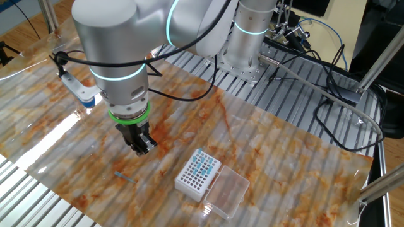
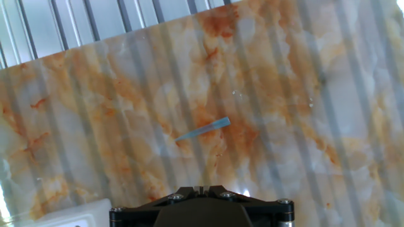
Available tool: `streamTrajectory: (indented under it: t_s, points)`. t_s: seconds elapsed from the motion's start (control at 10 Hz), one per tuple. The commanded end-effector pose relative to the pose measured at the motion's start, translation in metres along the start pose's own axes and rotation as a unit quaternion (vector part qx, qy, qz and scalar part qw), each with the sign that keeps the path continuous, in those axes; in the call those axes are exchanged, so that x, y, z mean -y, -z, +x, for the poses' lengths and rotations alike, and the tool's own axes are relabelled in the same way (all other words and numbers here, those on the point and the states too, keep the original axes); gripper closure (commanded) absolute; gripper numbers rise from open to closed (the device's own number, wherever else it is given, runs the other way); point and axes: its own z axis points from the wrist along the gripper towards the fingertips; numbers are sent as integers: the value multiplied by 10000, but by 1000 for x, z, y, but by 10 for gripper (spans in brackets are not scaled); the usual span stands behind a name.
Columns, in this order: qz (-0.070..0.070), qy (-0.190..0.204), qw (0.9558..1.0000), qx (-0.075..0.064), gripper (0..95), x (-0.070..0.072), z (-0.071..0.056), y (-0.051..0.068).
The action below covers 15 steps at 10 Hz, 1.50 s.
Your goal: Insert a medium pipette tip into the holder for medium pipette tips
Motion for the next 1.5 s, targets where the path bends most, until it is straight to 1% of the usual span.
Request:
streamTrajectory:
  t_s: [0.1, 0.3, 0.4, 0.5, 0.9, 1.1, 1.3, 1.5]
  points:
    - [7, 22, 10000, -3, 950, 0, -1, -1]
    - [25, 23, 10000, 13, 950, 0, -1, -1]
    - [-8, 27, 10000, -2, 950, 0, -1, -1]
    - [0, 41, 10000, -3, 950, 0, -1, -1]
    - [9, -12, 10000, -76, 950, -1, -2, -2]
    - [25, -232, 9997, -96, 950, -4, -6, -10]
    - [33, -344, 9994, -98, 950, -4, -12, -18]
    - [25, -496, 9986, -182, 950, 2, -14, -21]
